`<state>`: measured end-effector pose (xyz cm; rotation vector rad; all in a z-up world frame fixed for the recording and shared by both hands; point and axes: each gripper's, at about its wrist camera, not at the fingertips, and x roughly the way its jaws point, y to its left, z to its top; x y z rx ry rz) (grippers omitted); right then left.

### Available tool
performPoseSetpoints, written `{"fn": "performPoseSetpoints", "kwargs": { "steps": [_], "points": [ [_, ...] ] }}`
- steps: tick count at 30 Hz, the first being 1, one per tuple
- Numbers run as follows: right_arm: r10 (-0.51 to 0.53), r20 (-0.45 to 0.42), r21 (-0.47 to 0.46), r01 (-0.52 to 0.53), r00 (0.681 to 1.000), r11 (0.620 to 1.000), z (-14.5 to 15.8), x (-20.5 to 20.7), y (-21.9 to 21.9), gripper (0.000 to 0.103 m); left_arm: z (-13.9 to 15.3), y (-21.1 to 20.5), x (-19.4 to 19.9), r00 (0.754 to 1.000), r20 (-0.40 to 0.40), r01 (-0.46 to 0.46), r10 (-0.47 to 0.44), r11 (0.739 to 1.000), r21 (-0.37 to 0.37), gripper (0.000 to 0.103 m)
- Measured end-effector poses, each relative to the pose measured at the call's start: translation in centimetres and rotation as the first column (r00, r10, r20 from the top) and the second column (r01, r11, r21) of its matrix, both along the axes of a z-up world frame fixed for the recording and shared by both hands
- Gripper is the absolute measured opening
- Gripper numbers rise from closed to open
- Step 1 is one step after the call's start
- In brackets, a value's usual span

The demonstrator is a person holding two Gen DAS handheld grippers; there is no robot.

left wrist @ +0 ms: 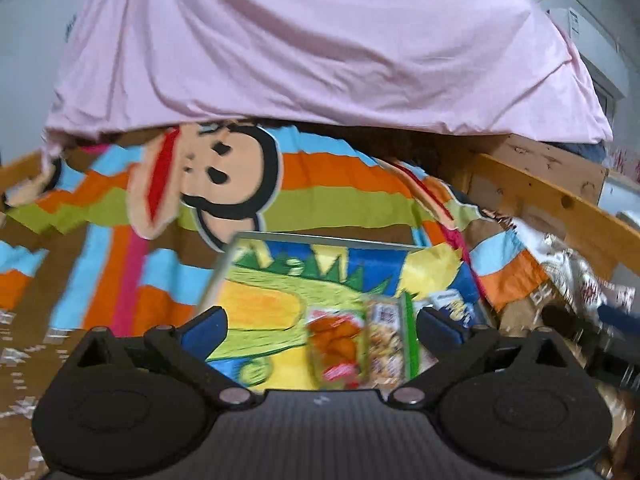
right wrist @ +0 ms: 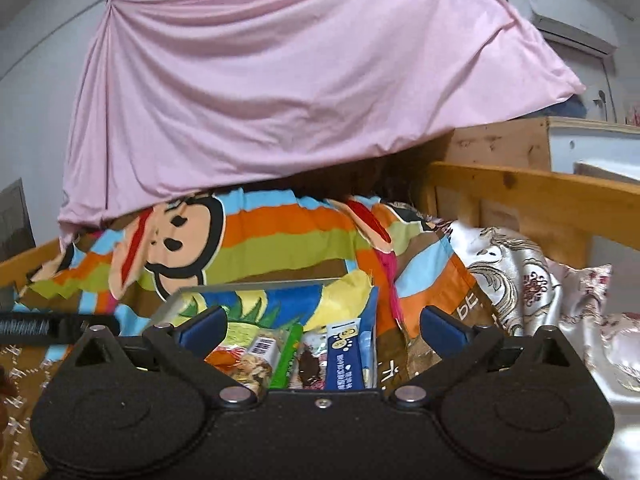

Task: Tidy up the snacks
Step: 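Raise both open tools away from the tray, then move the left tool toward the gold pack while the right tool moves toward the yellow bar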

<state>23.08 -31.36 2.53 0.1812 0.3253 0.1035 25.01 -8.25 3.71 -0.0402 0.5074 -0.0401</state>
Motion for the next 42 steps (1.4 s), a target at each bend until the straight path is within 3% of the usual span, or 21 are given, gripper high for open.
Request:
{"fn": "performPoseSetpoints", "kwargs": {
  "steps": [4, 12, 20, 34, 42],
  "points": [
    [-0.004, 0.004, 0.001, 0.004, 1.000, 1.000, 0.4, -3.1, 0.3, 0.102, 0.6, 0.8, -3.9, 1.000, 0.022, -0.002, 0.001, 0.999, 0.047, 0.102],
    [-0.018, -0.039, 0.010, 0.018, 0.999, 1.000, -0.3, -9.4, 1.4, 0.102, 0.5, 2.0, -11.0, 0.997, 0.058, 0.038, -0.041, 0.997, 0.067, 0.102],
    [-0.004, -0.113, -0.014, 0.002, 0.994, 1.000, -1.4, -13.3, 4.0, 0.102, -1.2, 3.4, -14.8, 0.999, 0.014, 0.048, -0.049, 0.997, 0.059, 0.103],
    [0.070, -0.294, -0.189, -0.130, 0.953, 0.973, -3.8, -13.8, 9.5, 0.102, -4.6, 6.8, -16.0, 0.997, -0.074, 0.027, -0.026, 1.000, 0.014, 0.102],
    [0.084, -0.352, -0.212, -0.167, 0.932, 0.963, -4.8, -12.9, 10.3, 0.102, -6.4, 8.5, -16.1, 0.992, -0.127, -0.008, 0.008, 1.000, 0.003, 0.102]
  ]
}}
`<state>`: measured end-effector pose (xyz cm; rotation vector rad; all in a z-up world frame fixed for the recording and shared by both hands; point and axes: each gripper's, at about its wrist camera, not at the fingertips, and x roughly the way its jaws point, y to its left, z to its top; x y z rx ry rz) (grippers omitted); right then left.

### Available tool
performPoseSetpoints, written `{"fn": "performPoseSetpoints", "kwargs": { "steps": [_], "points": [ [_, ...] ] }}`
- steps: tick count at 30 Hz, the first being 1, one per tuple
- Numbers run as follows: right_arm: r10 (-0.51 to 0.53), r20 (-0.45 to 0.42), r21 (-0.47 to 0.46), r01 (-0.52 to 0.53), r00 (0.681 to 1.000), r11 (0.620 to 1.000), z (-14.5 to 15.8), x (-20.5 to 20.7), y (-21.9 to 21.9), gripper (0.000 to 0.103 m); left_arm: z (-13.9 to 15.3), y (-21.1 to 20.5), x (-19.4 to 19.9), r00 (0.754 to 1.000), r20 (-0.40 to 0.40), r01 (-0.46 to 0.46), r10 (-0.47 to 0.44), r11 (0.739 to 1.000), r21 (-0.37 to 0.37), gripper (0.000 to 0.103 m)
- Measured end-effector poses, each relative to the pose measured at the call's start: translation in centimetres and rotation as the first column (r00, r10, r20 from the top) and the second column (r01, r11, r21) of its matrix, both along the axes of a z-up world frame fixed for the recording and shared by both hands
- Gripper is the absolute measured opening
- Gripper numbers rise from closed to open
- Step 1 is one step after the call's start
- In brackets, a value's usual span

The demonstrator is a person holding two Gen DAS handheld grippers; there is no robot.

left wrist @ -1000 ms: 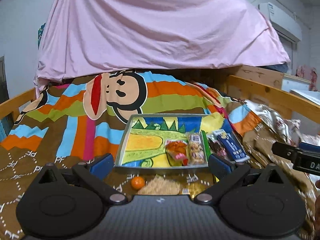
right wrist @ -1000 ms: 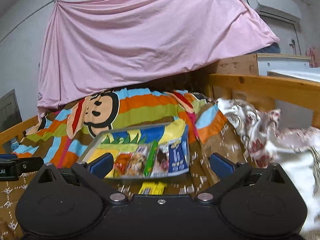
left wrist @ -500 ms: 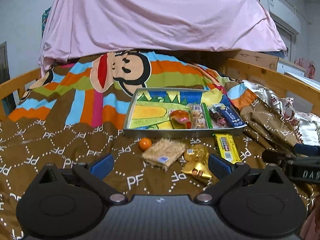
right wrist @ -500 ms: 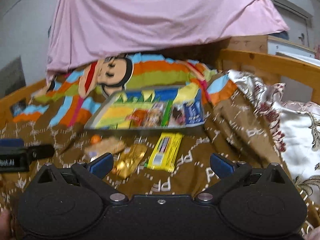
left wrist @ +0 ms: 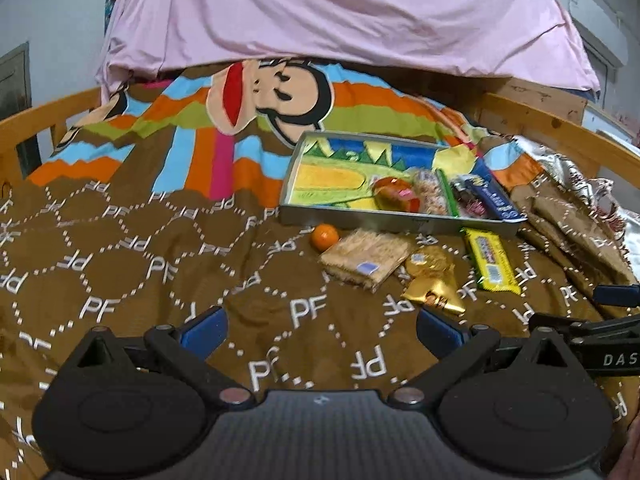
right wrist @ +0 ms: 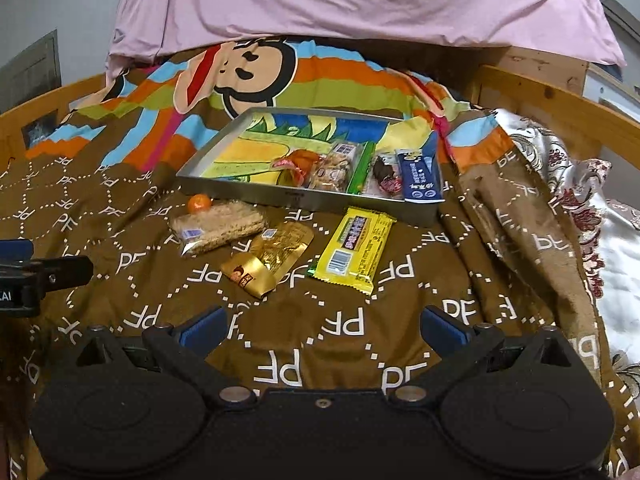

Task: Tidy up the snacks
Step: 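Move the left tool toward the gold pack while the right tool moves toward the yellow bar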

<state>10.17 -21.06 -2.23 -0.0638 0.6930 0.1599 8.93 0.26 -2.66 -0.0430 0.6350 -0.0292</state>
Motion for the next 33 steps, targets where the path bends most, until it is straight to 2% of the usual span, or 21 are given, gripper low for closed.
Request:
{"fn": "performPoseSetpoints", "kwargs": {
  "steps": [14, 20, 26, 33],
  "points": [
    [0.029, -0.013, 0.026, -0.029, 0.999, 0.999, -0.3, 0.7, 0.3, 0.102, -0.9, -0.3, 1.1, 0.999, -0.035, -0.011, 0.012, 1.000, 0.016, 0.102],
    [0.009, -0.026, 0.060, -0.007, 1.000, 0.998, -0.2, 1.3, -0.3, 0.102, -1.3, -0.8, 1.9, 0.999, -0.046, -0.014, 0.014, 1.000, 0.017, 0.102],
    [-0.020, -0.038, 0.102, 0.024, 0.999, 0.995, 0.0, 2.1, -1.4, 0.102, -1.4, -2.3, 2.8, 0.998, -0.043, 0.040, -0.038, 0.998, 0.050, 0.102],
    [-0.024, -0.019, 0.090, 0.025, 1.000, 0.996, 0.5, 4.2, -2.5, 0.102, -2.0, -4.3, 4.7, 0.992, -0.058, 0.118, -0.115, 0.991, 0.062, 0.102]
  ]
}}
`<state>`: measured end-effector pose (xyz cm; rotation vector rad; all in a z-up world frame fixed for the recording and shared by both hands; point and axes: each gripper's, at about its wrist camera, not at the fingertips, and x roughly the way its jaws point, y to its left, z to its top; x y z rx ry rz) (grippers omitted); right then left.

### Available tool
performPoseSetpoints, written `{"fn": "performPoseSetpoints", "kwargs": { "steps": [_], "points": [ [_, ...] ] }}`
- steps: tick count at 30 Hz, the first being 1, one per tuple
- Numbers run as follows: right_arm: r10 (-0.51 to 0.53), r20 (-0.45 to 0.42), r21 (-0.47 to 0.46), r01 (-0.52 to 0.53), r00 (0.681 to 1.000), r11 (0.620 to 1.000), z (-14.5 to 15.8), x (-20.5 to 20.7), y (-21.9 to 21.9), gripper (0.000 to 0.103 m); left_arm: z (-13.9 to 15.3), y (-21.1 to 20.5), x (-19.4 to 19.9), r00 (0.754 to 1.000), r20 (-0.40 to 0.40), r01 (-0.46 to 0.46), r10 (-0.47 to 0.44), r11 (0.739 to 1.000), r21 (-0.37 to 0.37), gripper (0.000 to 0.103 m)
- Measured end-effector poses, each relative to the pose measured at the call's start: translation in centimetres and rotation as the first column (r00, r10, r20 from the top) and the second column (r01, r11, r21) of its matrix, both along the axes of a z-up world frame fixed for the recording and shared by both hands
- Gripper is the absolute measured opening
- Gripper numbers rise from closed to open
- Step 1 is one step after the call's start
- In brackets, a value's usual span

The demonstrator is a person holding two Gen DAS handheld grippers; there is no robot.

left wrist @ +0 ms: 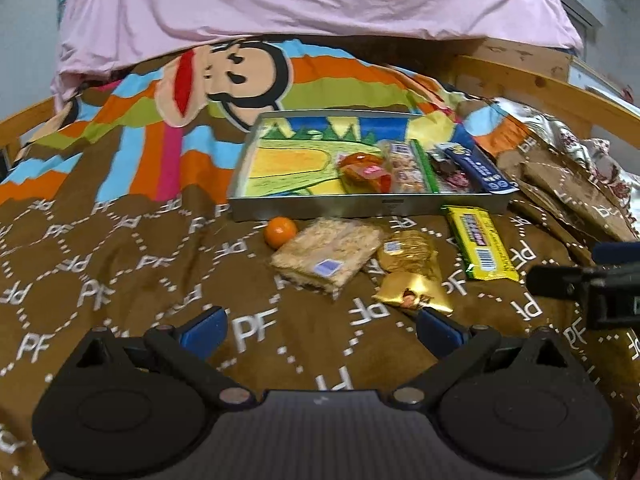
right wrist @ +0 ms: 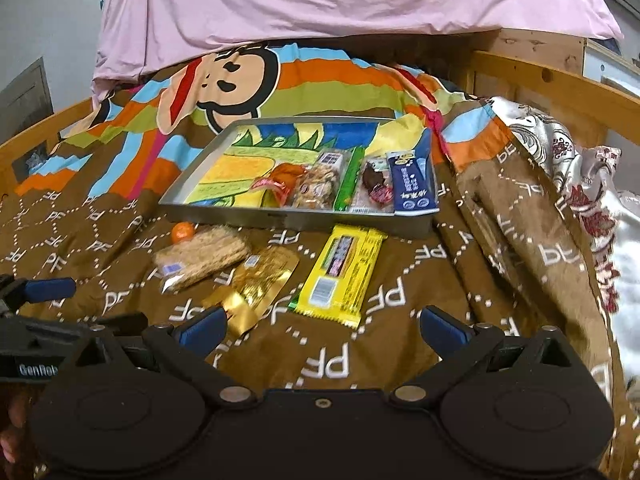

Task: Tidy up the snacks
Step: 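Move the left tool toward the gold pack while the right tool moves toward the yellow bar, then lower the left tool around the gold pack while the right tool lowers around the yellow bar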

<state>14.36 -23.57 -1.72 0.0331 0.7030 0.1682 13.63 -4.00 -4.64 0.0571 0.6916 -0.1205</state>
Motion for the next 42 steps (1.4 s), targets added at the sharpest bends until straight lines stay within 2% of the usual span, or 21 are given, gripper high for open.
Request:
{"fn": "performPoseSetpoints", "kwargs": {
  "steps": [5, 8, 12, 15, 18, 21, 24, 27, 32, 36, 38, 40, 42],
  "points": [
    [0.012, -0.003, 0.000, -0.012, 1.000, 1.000, 0.1, 2.5, -1.1, 0.102, -0.1, -1.6, 1.5, 0.995, -0.022, 0.102, -0.102, 0.995, -0.016, 0.102],
    [0.013, 0.031, -0.061, -0.011, 0.999, 0.998, 0.2, 4.3, -1.6, 0.102, -0.2, -2.7, 2.4, 0.986, -0.041, 0.158, -0.160, 0.986, -0.049, 0.102],
    [0.019, 0.042, -0.100, -0.015, 0.999, 0.995, -0.3, 7.0, -3.0, 0.102, -0.7, -3.9, 3.3, 0.974, -0.048, 0.219, -0.221, 0.975, -0.042, 0.102],
    [0.018, 0.011, -0.072, -0.017, 1.000, 0.997, -0.9, 8.8, -4.0, 0.102, -1.3, -4.5, 4.0, 0.962, -0.069, 0.262, -0.265, 0.964, -0.050, 0.102],
    [0.034, -0.047, 0.020, -0.033, 0.998, 0.999, -1.6, 10.3, -4.5, 0.102, -1.8, -4.8, 4.8, 0.952, -0.087, 0.287, -0.292, 0.956, -0.066, 0.102],
    [0.065, -0.095, 0.094, -0.056, 0.993, 0.994, -2.5, 11.5, -4.5, 0.101, -2.4, -5.3, 6.1, 0.946, -0.112, 0.296, -0.303, 0.952, -0.076, 0.102],
    [0.093, -0.131, 0.114, -0.078, 0.987, 0.990, -3.4, 12.3, -3.8, 0.092, -2.9, -5.4, 7.0, 0.948, -0.130, 0.280, -0.291, 0.955, -0.096, 0.102],
    [0.117, -0.154, 0.113, -0.100, 0.981, 0.989, -4.3, 12.9, -3.1, 0.090, -3.3, -5.1, 7.6, 0.949, -0.142, 0.266, -0.281, 0.957, -0.119, 0.100],
    [0.136, -0.158, 0.073, -0.125, 0.978, 0.989, -5.0, 13.4, -2.2, 0.089, -4.0, -4.7, 8.5, 0.959, -0.169, 0.208, -0.226, 0.971, -0.117, 0.094],
    [0.159, -0.190, -0.020, -0.165, 0.969, 0.986, -5.2, 13.2, -1.6, 0.079, -4.3, -4.9, 8.5, 0.962, -0.166, 0.205, -0.219, 0.974, -0.096, 0.092],
    [0.162, -0.207, -0.033, -0.172, 0.965, 0.985, -4.8, 12.6, -1.7, 0.067, -4.4, -5.4, 8.6, 0.961, -0.162, 0.214, -0.223, 0.974, -0.075, 0.090],
    [0.168, -0.220, -0.026, -0.178, 0.961, 0.984, -4.5, 12.1, -2.2, 0.052, -4.4, -5.7, 8.6, 0.960, -0.157, 0.226, -0.233, 0.972, -0.061, 0.085],
    [0.164, -0.229, -0.017, -0.173, 0.959, 0.985, -4.2, 11.5, -2.9, 0.052, -4.4, -5.9, 8.7, 0.960, -0.153, 0.226, -0.233, 0.972, -0.062, 0.083]
  ]
}}
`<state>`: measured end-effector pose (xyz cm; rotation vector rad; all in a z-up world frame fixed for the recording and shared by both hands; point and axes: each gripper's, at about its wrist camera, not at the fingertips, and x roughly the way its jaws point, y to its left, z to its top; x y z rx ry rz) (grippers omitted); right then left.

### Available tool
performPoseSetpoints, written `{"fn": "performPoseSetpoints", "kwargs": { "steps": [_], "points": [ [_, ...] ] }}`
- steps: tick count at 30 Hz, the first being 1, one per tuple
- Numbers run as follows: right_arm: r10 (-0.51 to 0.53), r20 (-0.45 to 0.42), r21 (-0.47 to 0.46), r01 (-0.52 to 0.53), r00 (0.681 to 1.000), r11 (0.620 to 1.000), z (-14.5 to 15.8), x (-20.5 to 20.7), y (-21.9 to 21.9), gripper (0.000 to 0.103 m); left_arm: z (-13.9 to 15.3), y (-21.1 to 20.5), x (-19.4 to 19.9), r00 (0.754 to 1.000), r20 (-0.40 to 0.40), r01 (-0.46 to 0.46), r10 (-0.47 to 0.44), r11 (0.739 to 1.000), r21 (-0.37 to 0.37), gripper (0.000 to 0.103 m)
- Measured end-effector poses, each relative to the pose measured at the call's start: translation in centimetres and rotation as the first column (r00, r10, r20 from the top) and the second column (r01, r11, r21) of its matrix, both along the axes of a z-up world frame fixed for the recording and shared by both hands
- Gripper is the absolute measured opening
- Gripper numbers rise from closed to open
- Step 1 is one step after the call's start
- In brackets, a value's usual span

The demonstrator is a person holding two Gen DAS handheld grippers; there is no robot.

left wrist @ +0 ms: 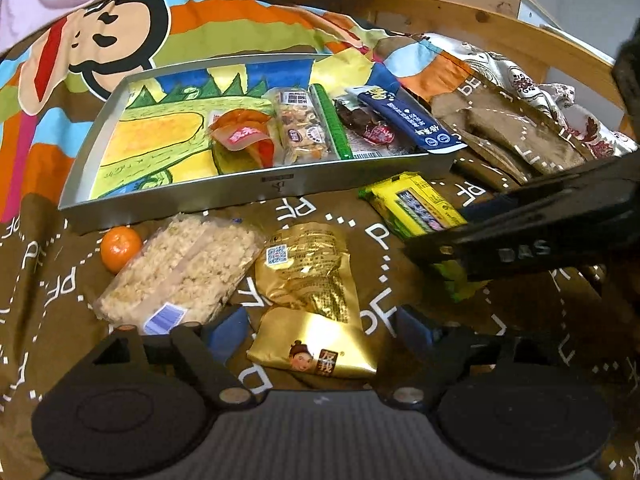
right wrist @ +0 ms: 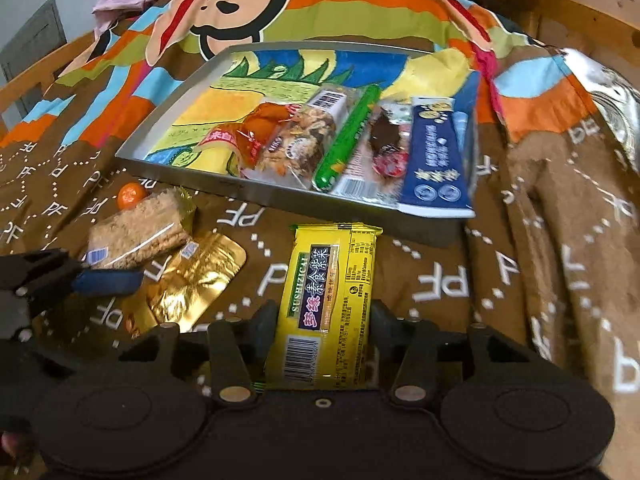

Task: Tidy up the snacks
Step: 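Lower the left tool around the gold pack while the right tool lowers around the yellow bar, then close the left tool on the gold pack while the right tool closes on the yellow bar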

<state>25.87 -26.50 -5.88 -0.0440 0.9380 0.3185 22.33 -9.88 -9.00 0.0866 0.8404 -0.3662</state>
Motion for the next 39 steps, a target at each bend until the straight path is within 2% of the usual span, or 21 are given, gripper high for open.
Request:
{"fn": "performPoseSetpoints", "kwargs": {
  "steps": [4, 11, 14, 21, 30, 35, 39],
  "points": [
    [-0.003, -0.029, 0.040, 0.004, 1.000, 0.999, 0.2, -0.6, -1.1, 0.052, -0.1, 0.1, 0.7, 0.999, -0.026, -0.024, 0.023, 0.999, -0.029, 0.081],
    [-0.008, -0.042, 0.066, 0.011, 0.999, 0.998, 0.4, -0.5, -1.5, 0.052, -0.4, -0.7, 1.9, 0.998, -0.061, -0.001, 0.003, 1.000, 0.031, 0.081],
    [-0.007, -0.043, 0.065, 0.010, 0.999, 0.998, 0.3, -0.5, -1.5, 0.053, -0.4, -0.6, 2.2, 0.997, -0.074, 0.010, -0.009, 1.000, 0.025, 0.080],
    [-0.002, -0.038, 0.053, 0.004, 0.999, 0.999, 0.1, -0.7, -1.1, 0.054, -0.1, 0.4, 1.8, 0.997, -0.076, -0.023, 0.023, 1.000, 0.006, 0.059],
    [0.032, -0.022, 0.033, -0.031, 0.999, 0.999, -0.1, -1.5, -0.3, 0.056, 0.4, -0.3, 1.0, 0.995, -0.096, -0.032, 0.034, 0.999, 0.029, 0.059],
    [0.046, -0.022, 0.022, -0.045, 0.999, 0.999, -0.8, -1.2, 0.0, 0.058, 0.3, 0.0, 1.3, 0.993, -0.108, -0.041, 0.042, 0.999, 0.008, 0.059],
    [0.042, -0.012, 0.013, -0.042, 0.999, 0.999, -0.8, -1.3, 0.1, 0.053, 0.6, -0.1, 1.0, 0.992, -0.117, -0.053, 0.054, 0.999, 0.013, 0.058]
  ]
}}
